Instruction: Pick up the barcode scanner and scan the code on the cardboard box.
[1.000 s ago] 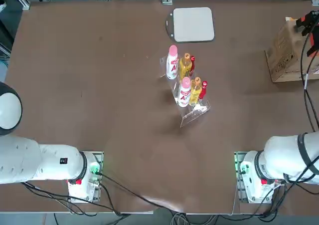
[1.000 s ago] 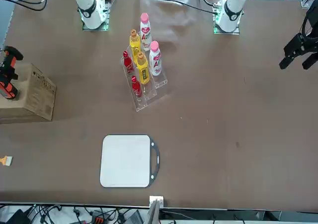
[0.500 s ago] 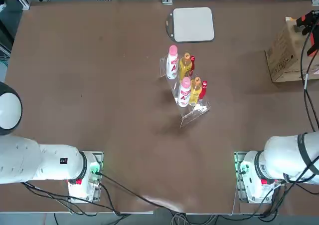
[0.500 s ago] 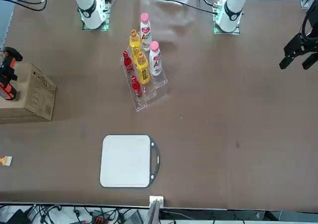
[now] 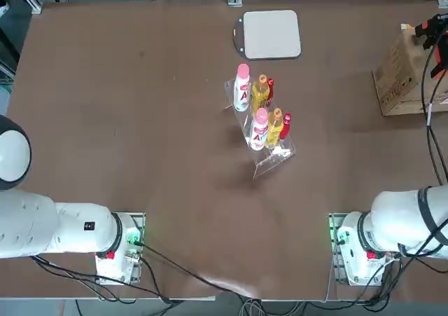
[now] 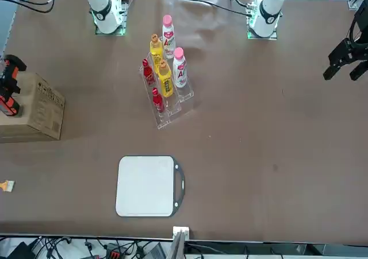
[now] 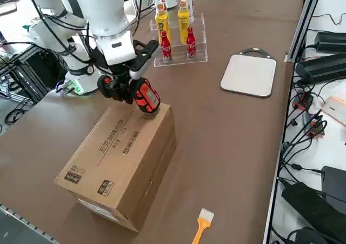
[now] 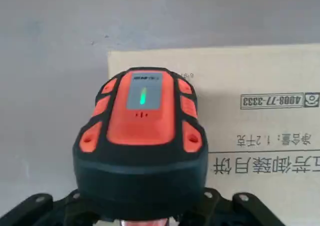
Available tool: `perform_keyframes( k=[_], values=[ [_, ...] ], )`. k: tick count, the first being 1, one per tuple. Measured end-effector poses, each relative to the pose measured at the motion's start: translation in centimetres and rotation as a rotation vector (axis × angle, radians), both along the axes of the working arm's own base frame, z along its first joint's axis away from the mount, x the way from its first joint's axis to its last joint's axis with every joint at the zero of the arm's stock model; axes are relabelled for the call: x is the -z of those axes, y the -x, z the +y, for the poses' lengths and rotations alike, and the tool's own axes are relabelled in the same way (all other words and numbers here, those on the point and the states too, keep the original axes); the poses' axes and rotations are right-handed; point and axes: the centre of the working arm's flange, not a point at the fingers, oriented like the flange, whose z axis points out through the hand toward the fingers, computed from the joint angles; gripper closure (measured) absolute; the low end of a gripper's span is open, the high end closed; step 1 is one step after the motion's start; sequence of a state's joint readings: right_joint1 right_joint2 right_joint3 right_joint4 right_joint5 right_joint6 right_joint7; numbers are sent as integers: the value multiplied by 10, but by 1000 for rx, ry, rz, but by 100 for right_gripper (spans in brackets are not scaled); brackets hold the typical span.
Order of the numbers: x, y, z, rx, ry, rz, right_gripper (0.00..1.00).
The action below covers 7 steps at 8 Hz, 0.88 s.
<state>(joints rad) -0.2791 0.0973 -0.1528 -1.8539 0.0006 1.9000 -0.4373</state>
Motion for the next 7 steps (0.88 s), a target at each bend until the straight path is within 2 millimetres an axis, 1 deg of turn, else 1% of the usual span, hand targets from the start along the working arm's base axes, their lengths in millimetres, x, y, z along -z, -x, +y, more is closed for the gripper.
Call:
perform_keyframes(
  k=[1,2,4,5,6,7],
  values=[
    [0,-3,11,-6,-6,13,59],
    [-2,-7,31,-6,-11,29,59],
    [-13,-17,90,2,-8,34,59],
    [-9,-19,122,14,-5,35,59],
    [5,-21,152,24,1,21,59],
    [28,-22,183,35,8,-5,59]
  ],
)
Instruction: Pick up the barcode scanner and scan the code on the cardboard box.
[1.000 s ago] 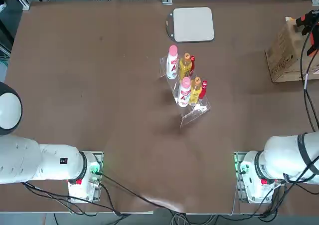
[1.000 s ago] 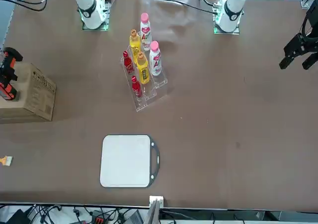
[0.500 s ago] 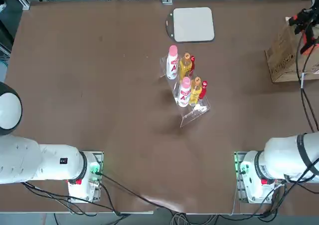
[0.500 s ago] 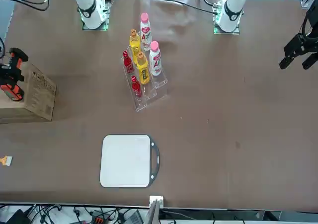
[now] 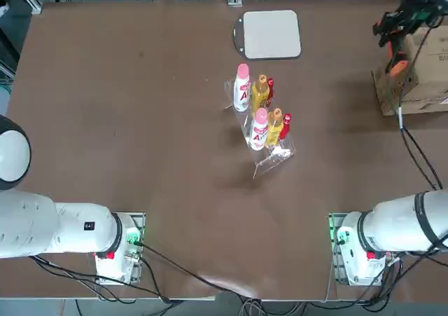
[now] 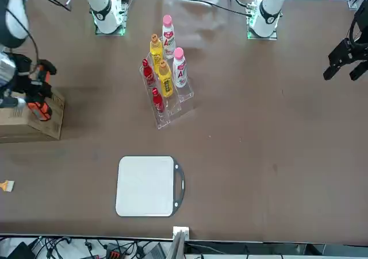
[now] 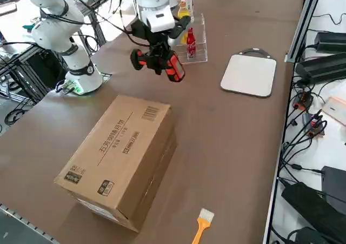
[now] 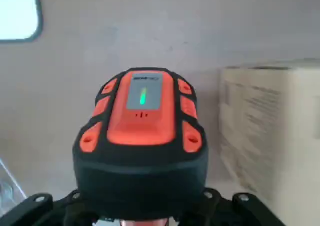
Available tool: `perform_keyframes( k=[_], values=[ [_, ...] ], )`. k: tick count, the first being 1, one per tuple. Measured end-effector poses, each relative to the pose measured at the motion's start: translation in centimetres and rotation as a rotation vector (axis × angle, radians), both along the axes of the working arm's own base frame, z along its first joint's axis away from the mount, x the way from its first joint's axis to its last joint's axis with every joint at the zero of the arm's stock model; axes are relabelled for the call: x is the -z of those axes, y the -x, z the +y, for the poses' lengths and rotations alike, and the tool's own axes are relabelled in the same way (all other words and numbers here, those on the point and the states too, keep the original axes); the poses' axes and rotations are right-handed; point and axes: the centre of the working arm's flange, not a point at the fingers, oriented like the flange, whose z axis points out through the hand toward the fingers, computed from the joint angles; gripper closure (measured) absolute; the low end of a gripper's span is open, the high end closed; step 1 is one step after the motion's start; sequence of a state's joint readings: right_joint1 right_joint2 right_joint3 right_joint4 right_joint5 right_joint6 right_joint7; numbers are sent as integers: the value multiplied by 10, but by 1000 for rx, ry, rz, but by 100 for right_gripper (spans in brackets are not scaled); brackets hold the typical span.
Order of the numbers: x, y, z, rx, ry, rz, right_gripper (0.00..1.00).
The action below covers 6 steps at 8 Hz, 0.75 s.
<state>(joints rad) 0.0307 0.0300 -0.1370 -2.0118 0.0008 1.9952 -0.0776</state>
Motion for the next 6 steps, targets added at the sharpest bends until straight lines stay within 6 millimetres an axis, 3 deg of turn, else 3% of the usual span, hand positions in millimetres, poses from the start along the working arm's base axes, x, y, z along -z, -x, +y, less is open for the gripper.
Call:
perform_keyframes(
  k=[3,4,6],
  values=[
    [85,19,83,27,9,-45,59],
    [117,27,100,28,15,-31,59],
    [174,36,114,15,37,40,59]
  ],
)
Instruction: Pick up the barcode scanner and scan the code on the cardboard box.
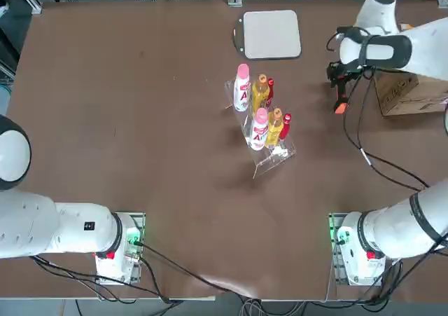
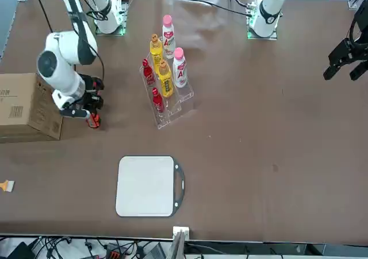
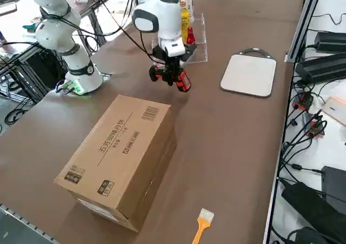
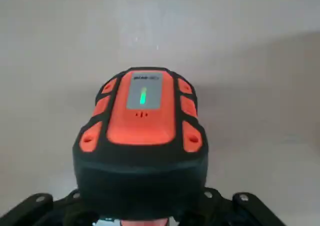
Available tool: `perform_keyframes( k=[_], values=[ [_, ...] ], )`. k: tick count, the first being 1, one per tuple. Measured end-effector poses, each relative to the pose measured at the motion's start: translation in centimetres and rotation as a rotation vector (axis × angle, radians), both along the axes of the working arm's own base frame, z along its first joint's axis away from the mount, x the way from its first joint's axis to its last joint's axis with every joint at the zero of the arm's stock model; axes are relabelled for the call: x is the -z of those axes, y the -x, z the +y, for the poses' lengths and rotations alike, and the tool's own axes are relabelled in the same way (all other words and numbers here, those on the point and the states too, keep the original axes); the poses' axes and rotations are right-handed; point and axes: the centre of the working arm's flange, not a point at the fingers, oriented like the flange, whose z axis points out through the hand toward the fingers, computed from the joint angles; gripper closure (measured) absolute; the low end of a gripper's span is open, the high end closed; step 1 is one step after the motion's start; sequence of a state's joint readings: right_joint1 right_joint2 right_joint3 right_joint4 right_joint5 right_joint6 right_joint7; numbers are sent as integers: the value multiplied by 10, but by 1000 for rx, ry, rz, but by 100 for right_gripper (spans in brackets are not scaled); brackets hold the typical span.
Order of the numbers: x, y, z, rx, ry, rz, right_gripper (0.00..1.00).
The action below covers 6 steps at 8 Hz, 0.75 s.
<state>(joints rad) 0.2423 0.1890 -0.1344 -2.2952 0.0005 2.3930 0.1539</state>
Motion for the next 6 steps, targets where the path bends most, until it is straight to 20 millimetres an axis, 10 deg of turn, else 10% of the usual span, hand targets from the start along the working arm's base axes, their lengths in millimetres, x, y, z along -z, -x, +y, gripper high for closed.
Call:
perform_keyframes(
  k=[3,6],
  values=[
    [50,3,17,-37,18,28,59],
    [53,1,16,-36,20,25,59]
  ],
)
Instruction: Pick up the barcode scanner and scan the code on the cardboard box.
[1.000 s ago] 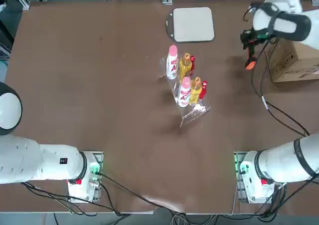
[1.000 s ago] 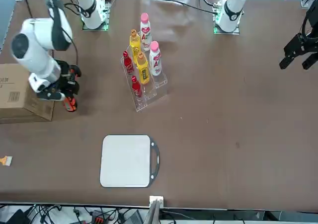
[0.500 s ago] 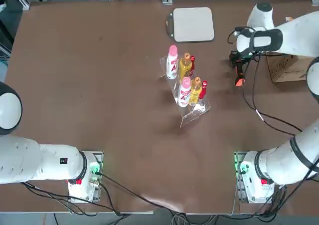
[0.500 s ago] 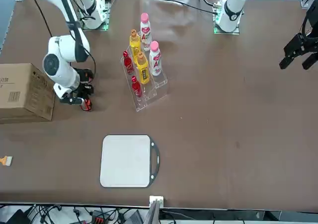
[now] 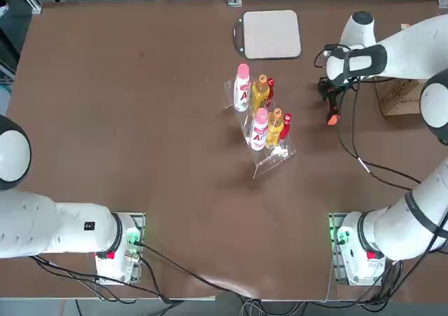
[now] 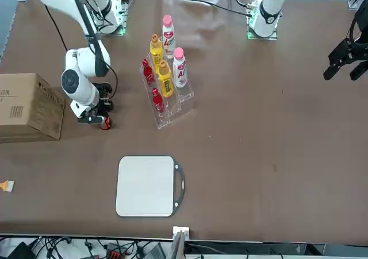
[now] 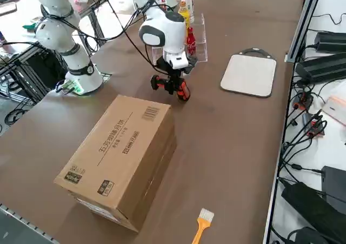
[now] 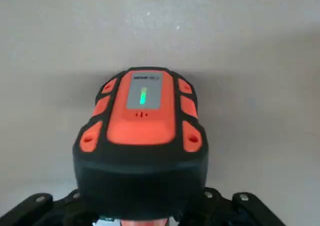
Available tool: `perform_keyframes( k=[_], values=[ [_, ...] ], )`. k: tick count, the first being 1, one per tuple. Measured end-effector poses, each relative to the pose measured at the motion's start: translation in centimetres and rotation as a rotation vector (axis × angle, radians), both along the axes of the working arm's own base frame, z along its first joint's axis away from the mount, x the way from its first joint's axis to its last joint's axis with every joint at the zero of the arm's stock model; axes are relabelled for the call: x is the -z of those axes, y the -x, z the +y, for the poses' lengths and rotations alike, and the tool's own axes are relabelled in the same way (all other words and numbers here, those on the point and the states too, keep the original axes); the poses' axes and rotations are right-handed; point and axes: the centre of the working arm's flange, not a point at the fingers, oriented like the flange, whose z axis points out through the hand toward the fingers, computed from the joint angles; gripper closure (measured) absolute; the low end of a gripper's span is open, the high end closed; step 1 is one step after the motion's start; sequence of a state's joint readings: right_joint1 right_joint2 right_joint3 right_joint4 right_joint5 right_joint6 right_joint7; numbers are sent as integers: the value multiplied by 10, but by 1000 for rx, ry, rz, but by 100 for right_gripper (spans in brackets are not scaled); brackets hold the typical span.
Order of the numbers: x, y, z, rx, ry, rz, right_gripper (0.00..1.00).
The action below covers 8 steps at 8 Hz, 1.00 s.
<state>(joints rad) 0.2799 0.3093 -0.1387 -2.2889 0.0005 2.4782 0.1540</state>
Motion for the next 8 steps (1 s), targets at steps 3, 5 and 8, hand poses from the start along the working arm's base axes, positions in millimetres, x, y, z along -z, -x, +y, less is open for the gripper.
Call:
perform_keyframes(
  k=[3,5,8],
  values=[
    [4,-1,-2,3,1,-9,49],
    [3,-2,-2,3,1,-13,33],
    [-18,-11,0,4,-8,-42,0]
  ],
)
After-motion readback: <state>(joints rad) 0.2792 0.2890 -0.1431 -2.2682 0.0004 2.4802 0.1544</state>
